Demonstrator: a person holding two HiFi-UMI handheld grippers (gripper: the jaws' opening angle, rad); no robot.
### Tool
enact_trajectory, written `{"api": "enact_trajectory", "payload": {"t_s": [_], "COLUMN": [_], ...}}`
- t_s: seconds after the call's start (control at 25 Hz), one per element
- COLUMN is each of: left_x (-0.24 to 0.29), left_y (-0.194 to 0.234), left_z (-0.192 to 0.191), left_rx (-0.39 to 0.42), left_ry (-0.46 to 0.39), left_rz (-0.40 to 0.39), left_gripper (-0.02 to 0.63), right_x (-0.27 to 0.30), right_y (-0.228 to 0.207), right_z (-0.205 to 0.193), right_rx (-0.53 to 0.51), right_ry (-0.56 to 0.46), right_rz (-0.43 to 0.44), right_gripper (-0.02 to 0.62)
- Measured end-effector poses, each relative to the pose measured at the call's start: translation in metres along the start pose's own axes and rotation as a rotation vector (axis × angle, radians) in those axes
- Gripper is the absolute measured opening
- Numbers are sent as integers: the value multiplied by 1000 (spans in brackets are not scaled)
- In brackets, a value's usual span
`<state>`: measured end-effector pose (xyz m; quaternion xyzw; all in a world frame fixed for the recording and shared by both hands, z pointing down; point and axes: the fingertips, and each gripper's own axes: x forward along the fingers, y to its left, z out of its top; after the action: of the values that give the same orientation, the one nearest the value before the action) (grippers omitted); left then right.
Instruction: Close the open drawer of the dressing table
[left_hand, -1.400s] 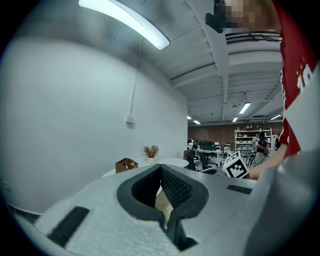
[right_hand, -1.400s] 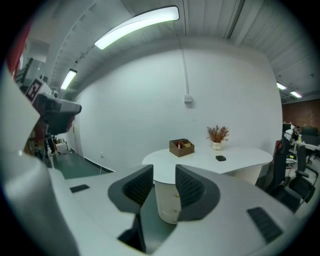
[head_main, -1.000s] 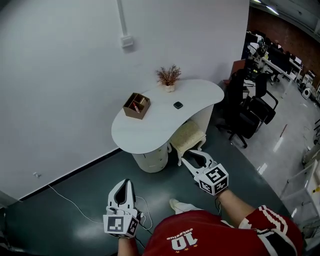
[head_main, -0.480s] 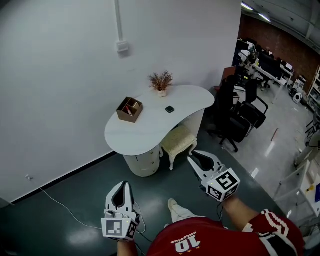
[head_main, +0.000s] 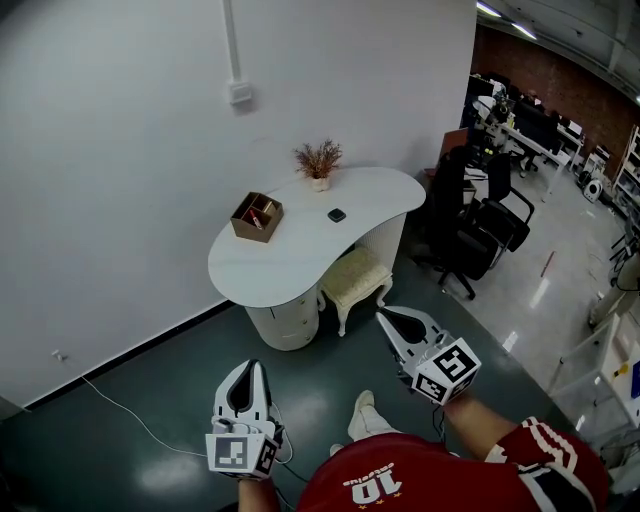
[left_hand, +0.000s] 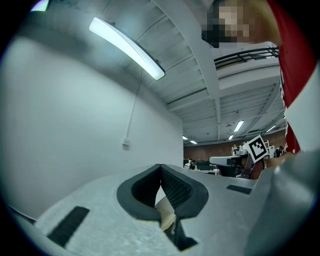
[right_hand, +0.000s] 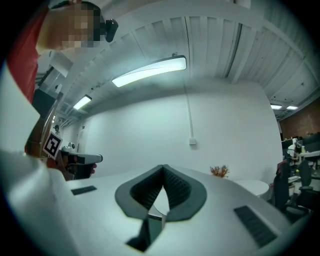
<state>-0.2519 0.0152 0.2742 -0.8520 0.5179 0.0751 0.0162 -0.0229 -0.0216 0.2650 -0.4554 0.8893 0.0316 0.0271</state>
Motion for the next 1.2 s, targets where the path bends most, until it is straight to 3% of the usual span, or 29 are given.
{"api": "enact_trajectory", "payload": {"t_s": [0.52, 1.2], "left_x": [4, 18], "left_y": [-12, -17], "left_z": [-2, 10], "left_rx": [-21, 9], "left_ry": [23, -19], "left_rz": [12, 20], "left_gripper": [-2, -2], "right_x": [-10, 7], "right_y": [2, -1], "right_z": [-3, 6], "right_rx": [25, 22], "right_ry": [-17, -24], "right_rz": [25, 95], "right_gripper": [3, 3]}}
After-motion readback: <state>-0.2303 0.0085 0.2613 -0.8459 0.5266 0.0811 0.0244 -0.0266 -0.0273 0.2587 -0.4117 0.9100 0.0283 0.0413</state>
